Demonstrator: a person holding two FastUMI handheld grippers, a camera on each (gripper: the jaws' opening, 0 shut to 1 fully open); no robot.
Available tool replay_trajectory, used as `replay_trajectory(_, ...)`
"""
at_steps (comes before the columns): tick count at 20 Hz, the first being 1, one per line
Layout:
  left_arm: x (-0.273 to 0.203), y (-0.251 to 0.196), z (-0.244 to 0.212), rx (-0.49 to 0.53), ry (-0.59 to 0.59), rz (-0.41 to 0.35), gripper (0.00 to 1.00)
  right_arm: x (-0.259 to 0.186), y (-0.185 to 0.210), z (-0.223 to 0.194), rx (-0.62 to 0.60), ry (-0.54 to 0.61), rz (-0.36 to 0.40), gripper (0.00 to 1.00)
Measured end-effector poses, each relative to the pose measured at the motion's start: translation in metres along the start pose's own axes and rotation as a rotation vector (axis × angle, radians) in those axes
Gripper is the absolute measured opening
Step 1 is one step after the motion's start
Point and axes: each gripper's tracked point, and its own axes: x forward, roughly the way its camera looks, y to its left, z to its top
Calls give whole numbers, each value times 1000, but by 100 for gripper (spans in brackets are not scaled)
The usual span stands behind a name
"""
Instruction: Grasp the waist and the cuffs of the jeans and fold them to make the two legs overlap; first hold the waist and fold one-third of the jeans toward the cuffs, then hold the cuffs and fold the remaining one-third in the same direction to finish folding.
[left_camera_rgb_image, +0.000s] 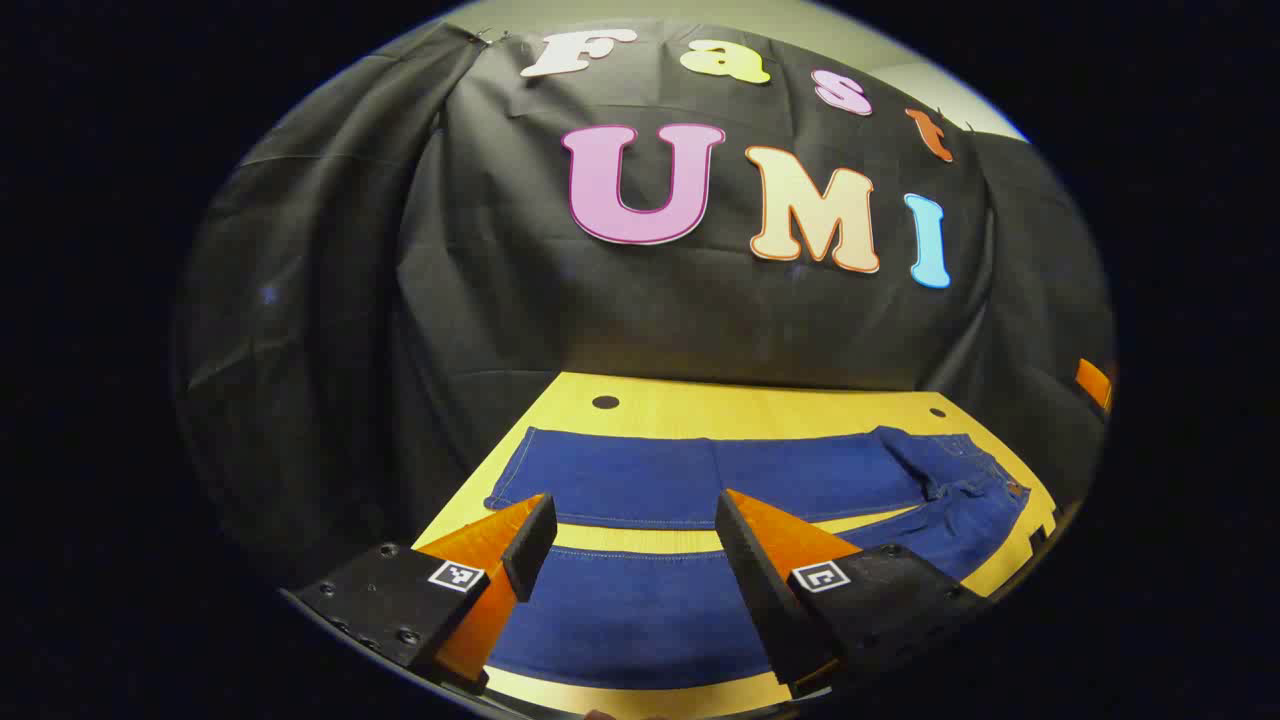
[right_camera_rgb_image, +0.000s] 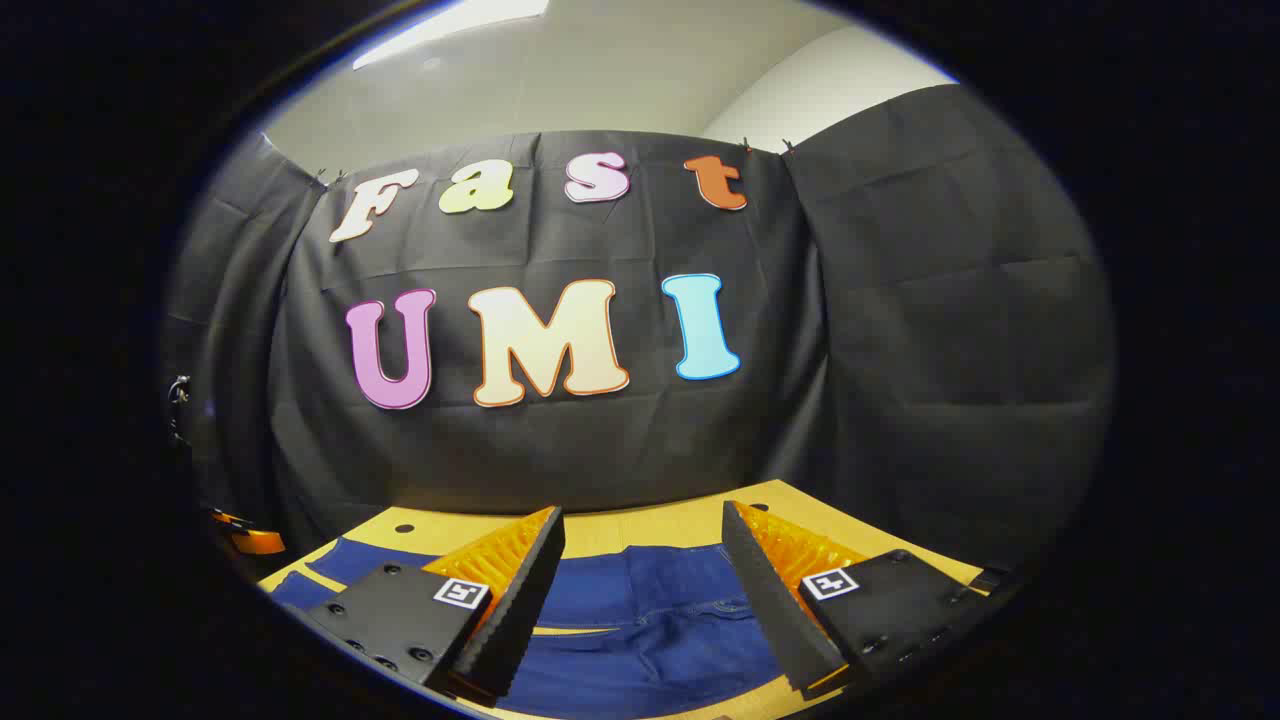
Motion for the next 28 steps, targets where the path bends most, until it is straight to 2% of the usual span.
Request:
replay_trajectory(3, 3, -3, -10, 26, 20, -42, 95, -3, 5, -7, 0, 27, 8, 100)
replay_trajectory(4, 5, -5, -13, 47, 30, -63, 95, -4, 7, -10, -5, 37, 11, 94)
replay_trajectory(5, 9, -3, -17, 74, 37, -79, 95, -6, 9, -12, -12, 45, 15, 98)
replay_trajectory(6, 12, 0, -21, 105, 51, -86, 96, -6, 12, -14, -18, 50, 19, 93)
replay_trajectory(7, 15, 4, -25, 137, 62, -97, 96, -8, 15, -17, -23, 58, 23, 93)
replay_trajectory(8, 18, 5, -27, 168, 71, -114, 95, -8, 18, -18, -26, 63, 25, 98)
replay_trajectory(9, 20, 8, -30, 197, 81, -136, 95, -9, 21, -20, -27, 70, 29, 94)
replay_trajectory(10, 22, 9, -34, 227, 96, -162, 95, -8, 26, -24, -26, 82, 33, 100)
replay_trajectory(12, 26, 12, -44, 298, 136, -227, 93, -9, 34, -36, -29, 109, 41, 97)
replay_trajectory(14, 27, 19, -56, 388, 185, -291, 95, -9, 43, -47, -33, 135, 49, 94)
replay_trajectory(15, 25, 23, -62, 431, 209, -325, 96, -9, 47, -52, -37, 147, 51, 98)
replay_trajectory(18, 12, 34, -84, 543, 298, -442, 96, -11, 57, -68, -36, 180, 55, 98)
replay_trajectory(23, -12, 65, -126, 776, 465, -596, 95, -10, 67, -86, -44, 241, 51, 98)
replay_trajectory(27, -37, 98, -165, 916, 612, -663, 96, -10, 66, -91, -100, 269, 58, 98)
replay_trajectory(28, -42, 104, -174, 947, 648, -684, 89, -11, 65, -92, -108, 273, 59, 98)
